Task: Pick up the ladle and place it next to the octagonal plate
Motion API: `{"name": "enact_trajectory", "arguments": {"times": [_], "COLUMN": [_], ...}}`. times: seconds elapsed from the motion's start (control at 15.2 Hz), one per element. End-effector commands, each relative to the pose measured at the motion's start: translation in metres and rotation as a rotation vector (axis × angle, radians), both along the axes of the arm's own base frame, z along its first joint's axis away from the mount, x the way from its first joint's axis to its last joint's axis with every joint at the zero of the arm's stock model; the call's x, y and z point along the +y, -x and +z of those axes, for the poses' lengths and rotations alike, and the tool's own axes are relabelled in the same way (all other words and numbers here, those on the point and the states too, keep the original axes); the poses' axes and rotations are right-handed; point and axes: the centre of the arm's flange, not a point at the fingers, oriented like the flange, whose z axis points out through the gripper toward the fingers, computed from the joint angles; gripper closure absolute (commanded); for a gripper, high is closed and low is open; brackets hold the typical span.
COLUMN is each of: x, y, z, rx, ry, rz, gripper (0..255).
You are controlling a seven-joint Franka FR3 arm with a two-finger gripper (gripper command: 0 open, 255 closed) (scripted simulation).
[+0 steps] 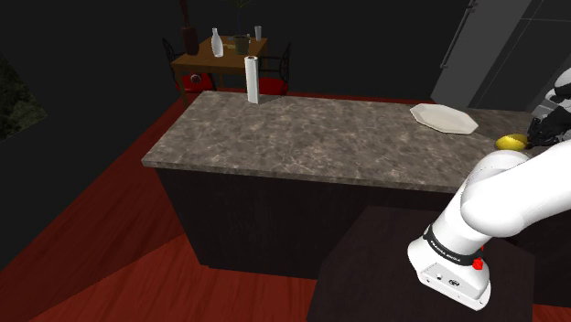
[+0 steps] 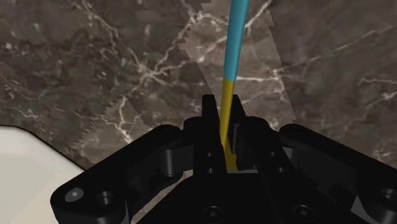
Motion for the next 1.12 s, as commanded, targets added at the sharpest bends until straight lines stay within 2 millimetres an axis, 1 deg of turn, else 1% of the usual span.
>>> {"name": "enact_trajectory", "arguments": {"times": [0.0,0.2,0.73,0.79,1.06], "x": [0.001,0.001,0.001,0.001,0.001], "y": [0.0,0.0,0.0,0.0,0.0], "z": [-0.01,-0.024,-0.024,-0.024,-0.024], "rx": [0.0,0.0,0.0,0.0,0.0], "ry": [0.0,0.0,0.0,0.0,0.0], "rz": [0.0,0.0,0.0,0.0,0.0], "gripper": [255,255,255,0,0]}}
